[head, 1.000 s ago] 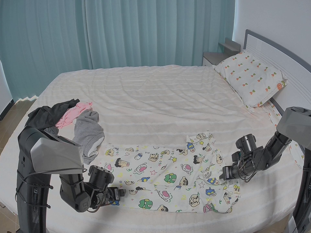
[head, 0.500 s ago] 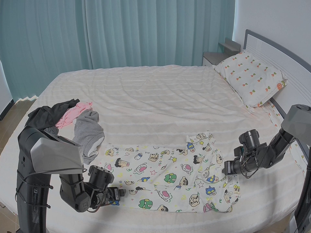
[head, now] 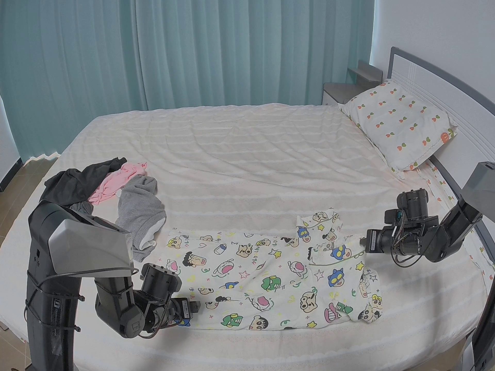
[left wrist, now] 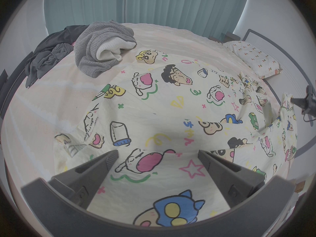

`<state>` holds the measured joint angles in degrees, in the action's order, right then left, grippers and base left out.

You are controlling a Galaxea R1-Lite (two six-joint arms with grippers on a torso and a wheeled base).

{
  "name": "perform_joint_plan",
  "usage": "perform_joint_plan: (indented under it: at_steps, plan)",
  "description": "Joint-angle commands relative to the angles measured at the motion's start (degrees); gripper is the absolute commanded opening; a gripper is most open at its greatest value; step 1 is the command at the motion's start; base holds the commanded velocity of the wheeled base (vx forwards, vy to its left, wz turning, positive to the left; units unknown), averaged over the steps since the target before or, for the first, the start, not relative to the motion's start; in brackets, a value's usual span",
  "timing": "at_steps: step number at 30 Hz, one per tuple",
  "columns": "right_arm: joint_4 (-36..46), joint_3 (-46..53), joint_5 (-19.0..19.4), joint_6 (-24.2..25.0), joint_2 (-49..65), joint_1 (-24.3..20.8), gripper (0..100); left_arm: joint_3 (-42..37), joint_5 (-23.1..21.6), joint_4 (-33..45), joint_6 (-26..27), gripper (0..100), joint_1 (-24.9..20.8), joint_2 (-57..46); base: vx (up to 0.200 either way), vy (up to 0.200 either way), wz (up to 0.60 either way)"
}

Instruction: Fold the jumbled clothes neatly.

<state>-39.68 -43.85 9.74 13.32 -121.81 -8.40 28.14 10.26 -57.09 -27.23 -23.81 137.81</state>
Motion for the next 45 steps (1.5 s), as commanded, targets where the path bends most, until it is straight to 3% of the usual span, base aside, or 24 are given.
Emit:
perform_joint_plan:
  at_steps: [1, 14, 20, 26, 40, 45]
  plan:
    - [-4.97, 1.13, 1.69, 0.04, -2.73, 0.31, 0, -0.01, 0.02, -0.04, -0.01, 100, -0.01, 0.09, 0.0, 0.0, 0.0]
    - [-14.37, 1.31, 1.33, -0.14, -6.86, 0.31, 0, -0.01, 0.02, -0.04, -0.01, 100, -0.01, 0.09, 0.0, 0.0, 0.0]
    - [-24.22, 5.88, 2.39, -0.23, -6.34, -0.83, 0, -0.01, 0.02, -0.04, -0.01, 100, -0.01, 0.09, 0.0, 0.0, 0.0]
    - [-32.21, 13.88, 7.31, -0.14, -4.05, -1.97, 0, -0.01, 0.02, -0.04, -0.01, 100, -0.01, 0.09, 0.0, 0.0, 0.0]
    - [-32.48, 25.22, 19.18, -1.11, 0.52, -1.88, 0, -0.01, 0.02, -0.04, -0.01, 100, -0.01, 0.09, 0.0, 0.0, 0.0]
    - [-32.13, 28.12, 20.41, -3.74, 0.34, -1.71, 0, -0.01, 0.02, -0.04, -0.01, 100, -0.01, 0.09, 0.0, 0.0, 0.0]
